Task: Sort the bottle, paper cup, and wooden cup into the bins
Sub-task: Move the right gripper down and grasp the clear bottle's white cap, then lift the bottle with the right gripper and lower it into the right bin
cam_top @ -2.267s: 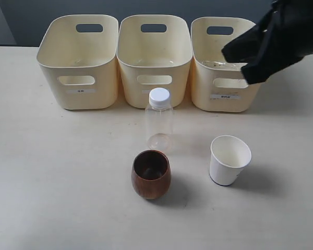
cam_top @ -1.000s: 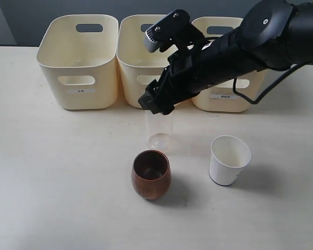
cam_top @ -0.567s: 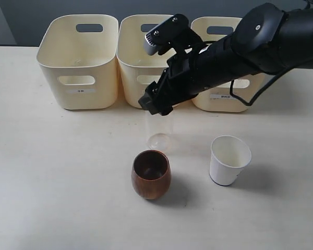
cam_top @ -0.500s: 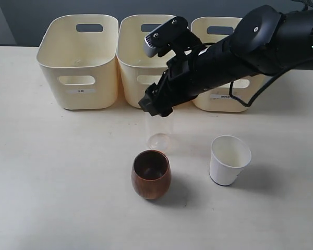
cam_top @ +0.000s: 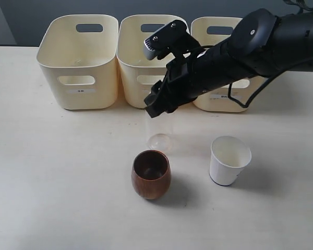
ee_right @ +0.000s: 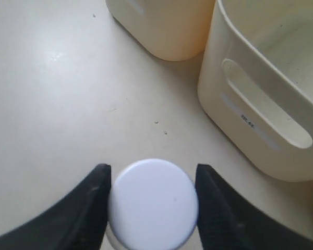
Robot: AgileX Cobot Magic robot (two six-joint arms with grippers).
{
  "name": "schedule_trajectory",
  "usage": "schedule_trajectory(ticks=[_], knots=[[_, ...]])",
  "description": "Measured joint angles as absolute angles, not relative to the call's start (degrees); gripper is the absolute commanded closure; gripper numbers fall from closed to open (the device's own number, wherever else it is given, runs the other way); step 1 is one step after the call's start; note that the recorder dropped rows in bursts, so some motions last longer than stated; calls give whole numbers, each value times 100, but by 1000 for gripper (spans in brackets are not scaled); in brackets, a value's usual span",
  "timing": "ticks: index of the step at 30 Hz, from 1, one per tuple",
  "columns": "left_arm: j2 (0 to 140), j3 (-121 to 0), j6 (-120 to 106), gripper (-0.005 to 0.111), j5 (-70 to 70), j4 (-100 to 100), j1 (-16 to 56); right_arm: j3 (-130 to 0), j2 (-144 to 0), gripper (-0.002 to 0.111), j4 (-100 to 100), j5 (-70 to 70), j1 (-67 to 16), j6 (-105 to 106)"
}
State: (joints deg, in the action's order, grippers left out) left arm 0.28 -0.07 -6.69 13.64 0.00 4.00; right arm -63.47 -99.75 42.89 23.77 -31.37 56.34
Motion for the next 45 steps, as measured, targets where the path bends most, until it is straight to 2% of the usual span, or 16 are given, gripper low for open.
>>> schedule_trajectory(ticks=[11, 21, 28, 34, 45], knots=[[28, -7, -669, 107, 1364, 0, 400, -6382, -9898, 109, 4015, 2299, -3137, 5669], [28, -7, -669, 107, 1364, 0, 400, -6385, -8214, 109, 3795, 1520, -3137, 5593], [28, -7, -669, 107, 1364, 0, 400, -7138, -7672, 109, 2976, 2008, -2588, 4069], [28, -7, -669, 107, 1364, 0, 400, -7816, -8007, 109, 1122, 2350, -2147, 2378], [28, -7, -669, 107, 1364, 0, 400, -9809, -10110, 109, 812, 3530, -1604, 2001]])
